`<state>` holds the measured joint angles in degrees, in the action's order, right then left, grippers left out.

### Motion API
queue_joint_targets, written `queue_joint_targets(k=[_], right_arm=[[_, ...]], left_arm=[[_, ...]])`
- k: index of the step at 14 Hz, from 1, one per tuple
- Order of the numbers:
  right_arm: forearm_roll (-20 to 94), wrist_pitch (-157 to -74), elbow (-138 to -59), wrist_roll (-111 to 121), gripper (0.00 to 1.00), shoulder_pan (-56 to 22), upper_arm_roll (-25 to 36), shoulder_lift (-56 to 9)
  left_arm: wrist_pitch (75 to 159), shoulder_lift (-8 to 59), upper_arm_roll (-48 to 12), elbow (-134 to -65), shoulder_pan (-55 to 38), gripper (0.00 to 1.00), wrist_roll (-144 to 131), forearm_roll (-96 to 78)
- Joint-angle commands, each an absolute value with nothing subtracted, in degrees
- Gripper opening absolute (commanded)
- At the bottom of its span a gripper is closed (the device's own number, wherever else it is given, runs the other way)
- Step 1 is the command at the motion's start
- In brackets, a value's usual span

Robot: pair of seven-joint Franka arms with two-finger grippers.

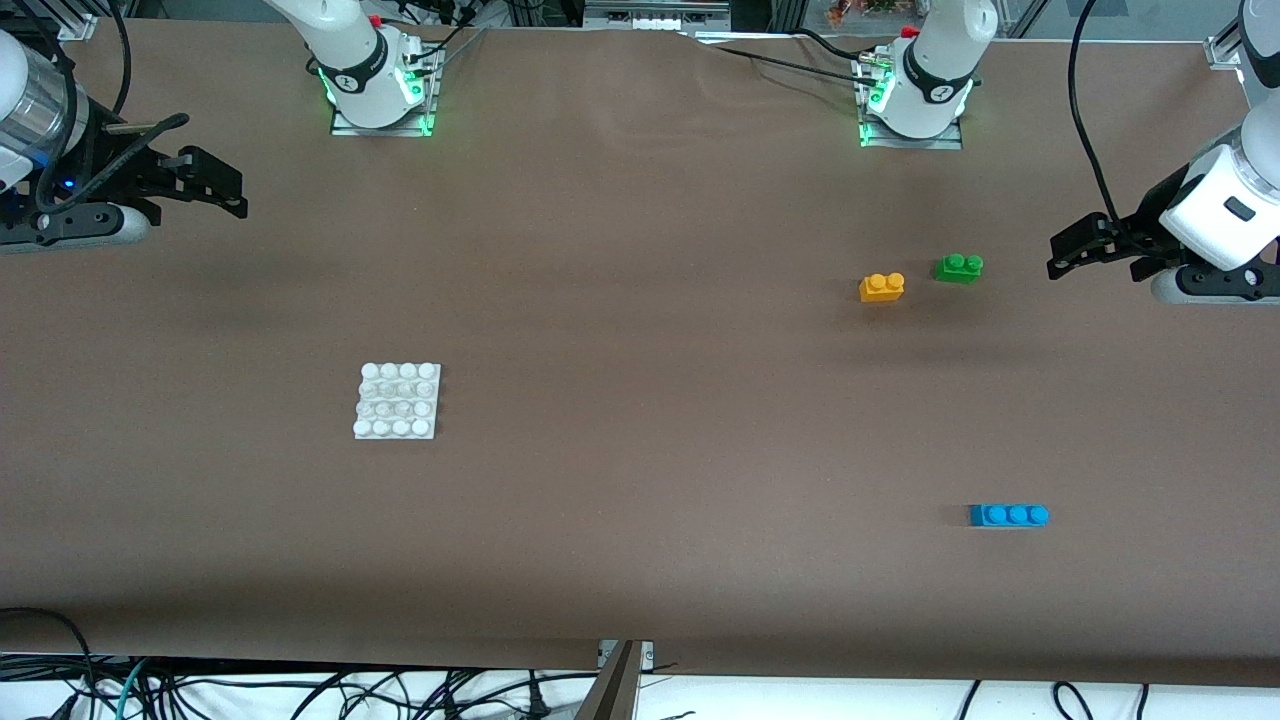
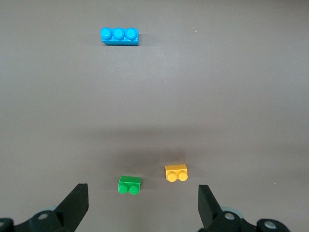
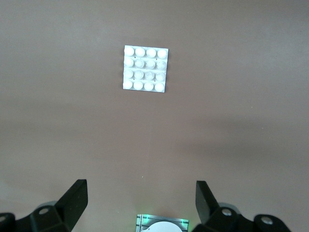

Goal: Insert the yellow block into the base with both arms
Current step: 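Move the right gripper down onto the white base plate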

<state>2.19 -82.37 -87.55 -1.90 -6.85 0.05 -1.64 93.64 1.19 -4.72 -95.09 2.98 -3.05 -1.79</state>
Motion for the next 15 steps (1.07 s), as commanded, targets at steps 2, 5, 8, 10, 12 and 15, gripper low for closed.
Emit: queue_joint_targets(k=[2,5,8,10,12,15], right_arm=[[2.29,-85.32,-89.8,-0.97,0.99,-6.24,-0.09,-2.2],[0.97,-97.25,-99.28,-0.97,0.99,-6.24,-0.09,-1.58],[-0.7,-109.38,-108.43,-1.23,0.99,-6.24,-0.09,-2.11],[-0.7,-117.73,-113.09,-1.76,0.99,-6.15,-0.09,-4.47],[-0.53,-126.52,-116.44,-2.37,0.99,-5.54,-0.09,-7.98],[0.0,-137.08,-119.18,-4.31,0.99,-5.54,-0.18,-13.34]], left_arm=[[92.2,1.76,-4.92,-93.34,3.25,1.0,-1.93,-0.79],[92.2,1.76,-4.92,-93.34,3.25,1.0,-1.93,-0.79],[92.2,1.76,-5.01,-93.34,3.16,1.0,-2.02,-0.79],[92.2,1.76,-5.01,-93.34,3.16,1.0,-2.02,-0.79],[92.2,1.76,-5.01,-93.34,3.16,1.0,-2.11,-0.97],[92.2,1.76,-5.01,-93.34,3.16,1.0,-2.11,-0.97]])
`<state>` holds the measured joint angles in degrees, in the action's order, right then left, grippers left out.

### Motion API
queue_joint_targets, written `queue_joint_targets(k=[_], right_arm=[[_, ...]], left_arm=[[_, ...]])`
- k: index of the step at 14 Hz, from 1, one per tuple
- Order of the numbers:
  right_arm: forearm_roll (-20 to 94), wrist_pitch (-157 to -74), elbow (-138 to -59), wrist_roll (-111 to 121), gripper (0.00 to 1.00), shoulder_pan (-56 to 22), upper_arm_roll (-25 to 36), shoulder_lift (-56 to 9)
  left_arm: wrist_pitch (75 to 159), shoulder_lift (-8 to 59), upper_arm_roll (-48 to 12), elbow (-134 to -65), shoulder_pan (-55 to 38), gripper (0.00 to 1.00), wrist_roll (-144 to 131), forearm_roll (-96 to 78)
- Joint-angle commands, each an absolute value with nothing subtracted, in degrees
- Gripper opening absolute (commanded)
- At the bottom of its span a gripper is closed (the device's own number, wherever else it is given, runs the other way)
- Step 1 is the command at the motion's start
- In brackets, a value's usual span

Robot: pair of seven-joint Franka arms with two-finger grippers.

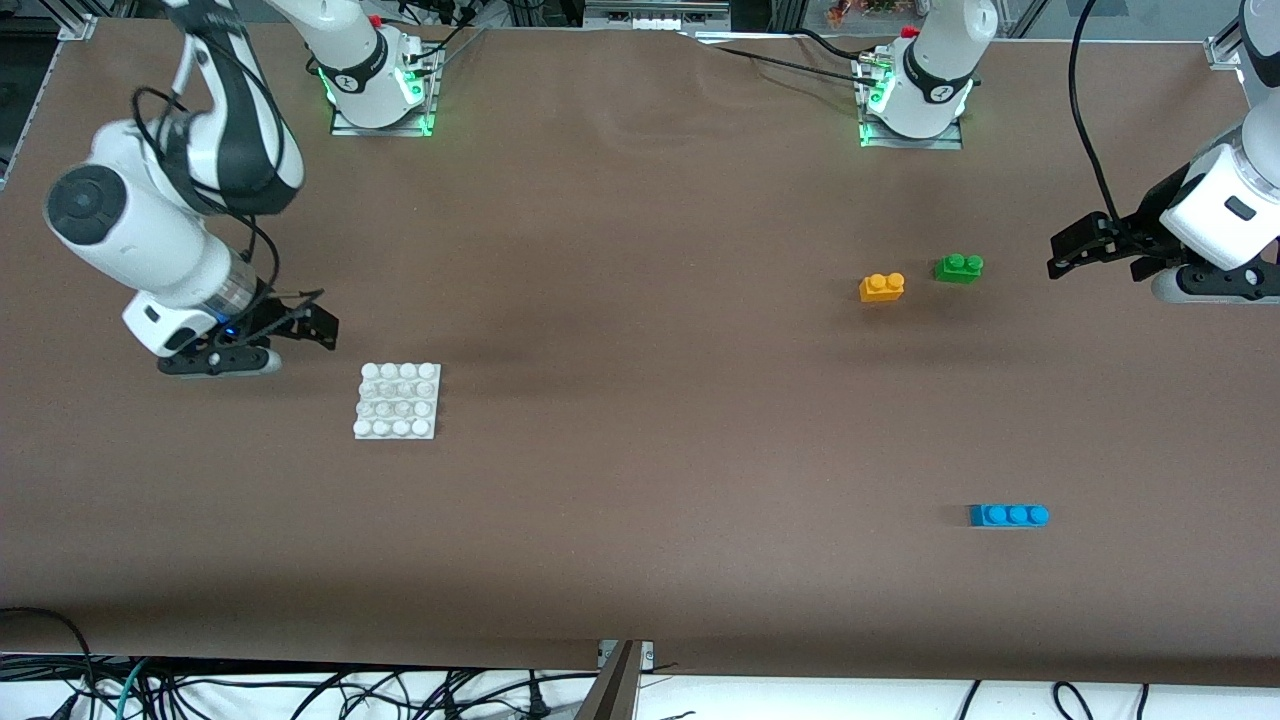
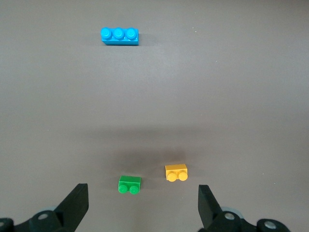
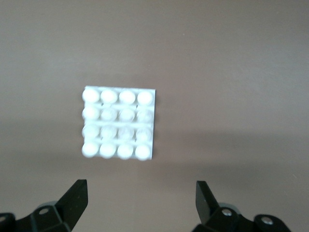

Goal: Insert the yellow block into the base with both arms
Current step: 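Move the right gripper down onto the white base plate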

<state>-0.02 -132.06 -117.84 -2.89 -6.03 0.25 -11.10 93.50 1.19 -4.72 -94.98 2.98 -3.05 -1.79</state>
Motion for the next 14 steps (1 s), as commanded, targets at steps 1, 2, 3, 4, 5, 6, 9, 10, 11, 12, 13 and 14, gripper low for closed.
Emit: queue_joint_targets(k=[1,2,3,4,5,6,9,10,11,12,13,14], right_arm=[[0.17,-139.37,-119.18,-5.09,0.99,-5.54,-0.18,-15.19],[0.18,-141.4,-119.18,-5.62,0.99,-5.54,-0.26,-16.77],[0.18,-143.24,-119.18,-5.71,0.99,-5.54,-0.26,-18.35],[0.35,-145.96,-119.53,-5.71,0.99,-5.54,-0.26,-19.85],[0.35,-148.86,-120.75,-5.8,0.99,-5.71,-0.35,-20.65],[0.53,-151.15,-121.63,-6.41,0.99,-5.71,-0.44,-21.35],[0.53,-153.62,-121.82,-8.26,0.99,-5.71,-0.7,-23.81],[0.53,-154.33,-121.82,-8.26,0.99,-5.71,-0.7,-24.6],[0.53,-155.03,-121.82,-8.35,0.99,-5.71,-0.7,-25.13],[0.53,-155.47,-121.82,-8.96,0.99,-5.71,-0.79,-25.66],[0.44,-155.65,-121.82,-10.1,0.99,-5.71,-0.79,-26.01],[0.44,-155.65,-121.64,-10.19,0.99,-5.71,-0.88,-26.28]], left_arm=[[92.2,1.76,-5.01,-93.34,3.16,1.0,-2.11,-0.88],[92.2,1.76,-5.01,-93.34,3.16,1.0,-2.02,-0.97],[92.2,1.76,-5.01,-93.34,3.16,1.0,-2.02,-0.97],[92.2,1.76,-5.01,-93.34,3.16,1.0,-2.02,-0.88],[92.2,1.76,-5.01,-93.34,3.16,1.0,-2.02,-0.97],[92.2,1.76,-5.01,-93.34,3.16,1.0,-2.02,-0.97],[92.2,1.76,-5.01,-93.34,3.16,1.0,-2.02,-0.97],[92.2,1.76,-5.01,-93.34,3.16,1.0,-2.02,-0.97],[92.2,1.76,-5.01,-93.34,3.16,1.0,-2.02,-0.97],[92.2,1.76,-5.01,-93.34,3.16,1.0,-2.02,-0.97],[92.2,1.76,-5.01,-93.34,3.16,1.0,-2.02,-0.97],[92.2,1.76,-5.01,-93.34,3.16,1.0,-2.11,-0.97]])
